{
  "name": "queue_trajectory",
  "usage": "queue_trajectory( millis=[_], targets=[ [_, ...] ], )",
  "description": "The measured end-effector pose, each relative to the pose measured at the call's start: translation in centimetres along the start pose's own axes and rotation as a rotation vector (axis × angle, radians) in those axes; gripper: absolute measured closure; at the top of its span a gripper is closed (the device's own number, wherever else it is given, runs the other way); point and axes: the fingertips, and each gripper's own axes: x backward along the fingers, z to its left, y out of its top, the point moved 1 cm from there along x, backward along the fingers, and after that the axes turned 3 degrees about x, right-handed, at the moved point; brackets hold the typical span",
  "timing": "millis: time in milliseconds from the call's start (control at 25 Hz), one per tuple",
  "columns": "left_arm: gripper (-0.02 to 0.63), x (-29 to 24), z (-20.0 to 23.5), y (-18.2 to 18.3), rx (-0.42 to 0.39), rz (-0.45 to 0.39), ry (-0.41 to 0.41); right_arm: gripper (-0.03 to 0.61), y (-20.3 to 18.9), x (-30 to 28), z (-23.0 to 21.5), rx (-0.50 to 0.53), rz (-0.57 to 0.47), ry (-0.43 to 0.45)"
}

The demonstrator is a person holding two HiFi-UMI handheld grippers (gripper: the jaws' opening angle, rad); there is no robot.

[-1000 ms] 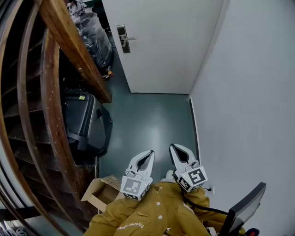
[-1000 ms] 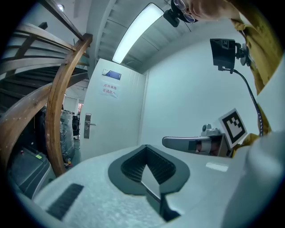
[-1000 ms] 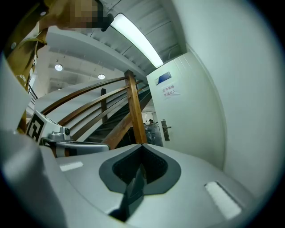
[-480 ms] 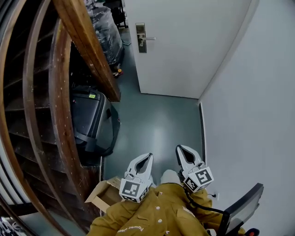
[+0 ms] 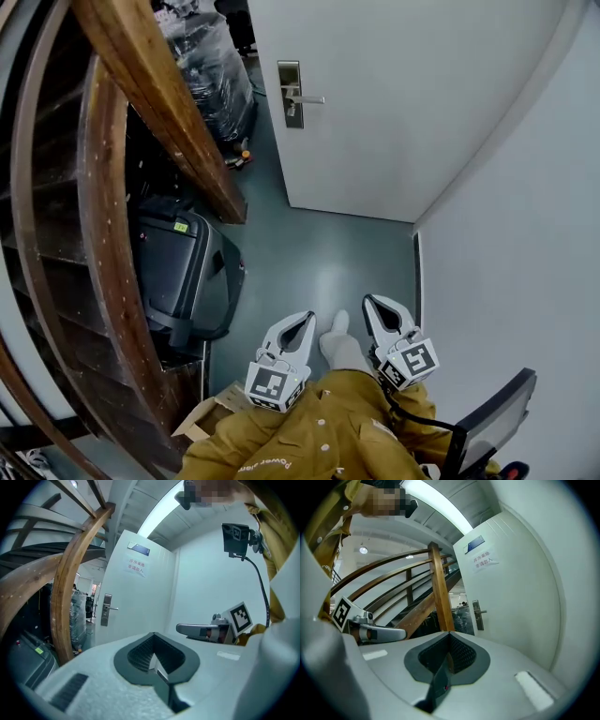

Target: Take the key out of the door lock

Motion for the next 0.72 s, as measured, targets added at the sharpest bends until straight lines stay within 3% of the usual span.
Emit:
queue_trajectory(
  millis=[160, 280, 560, 720],
  targets=[
    [0.617, -7.6, 2.7, 4.4, -0.035, -0.014, 0.024, 0.572, 3.4, -5.6, -6.4, 0.030, -0.007, 0.059],
    [0.617, -11.9, 4.8, 6.7, -0.019, -0.027, 0.056, 0.573, 5.3, -9.5, -9.9, 0.035, -0.003, 0.089],
    [0.617, -19.5, 12.3, 10.0, -0.001, -0.045, 0.102, 0.573, 7.2, -19.7, -14.7, 0.029, 0.016, 0.142],
    [0.617, -23.2, 17.3, 12.4, 0.004, -0.055, 0.093, 0.573, 8.2, -25.9, -16.3, 0.021, 0.017, 0.126]
  ],
)
